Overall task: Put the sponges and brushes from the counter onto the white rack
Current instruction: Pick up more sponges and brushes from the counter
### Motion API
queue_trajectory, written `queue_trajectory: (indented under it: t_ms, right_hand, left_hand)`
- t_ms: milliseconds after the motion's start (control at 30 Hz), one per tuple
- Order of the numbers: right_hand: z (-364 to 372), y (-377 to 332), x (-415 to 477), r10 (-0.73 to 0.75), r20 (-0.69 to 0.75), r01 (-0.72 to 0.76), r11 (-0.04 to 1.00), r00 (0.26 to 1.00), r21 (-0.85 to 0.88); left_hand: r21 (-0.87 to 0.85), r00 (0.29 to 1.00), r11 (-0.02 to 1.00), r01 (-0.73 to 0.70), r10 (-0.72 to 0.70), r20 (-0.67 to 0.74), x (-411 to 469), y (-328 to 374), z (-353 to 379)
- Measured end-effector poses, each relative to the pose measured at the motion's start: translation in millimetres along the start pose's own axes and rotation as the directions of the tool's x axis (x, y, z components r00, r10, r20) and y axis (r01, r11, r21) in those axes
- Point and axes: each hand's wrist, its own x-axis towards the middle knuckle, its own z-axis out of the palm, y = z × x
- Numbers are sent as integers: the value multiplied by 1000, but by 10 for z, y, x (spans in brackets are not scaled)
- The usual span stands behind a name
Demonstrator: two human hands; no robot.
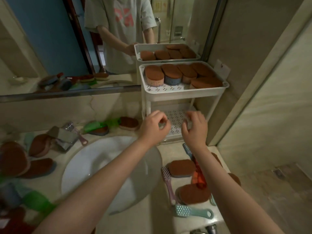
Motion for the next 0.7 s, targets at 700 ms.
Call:
queue_trajectory:
  t_ms: [700]
  right_hand:
    - [-95, 703, -968, 662, 559, -265, 731, 499, -629]
  left_hand:
    - [480, 367, 599, 641, -788, 494, -1306, -644, 961]
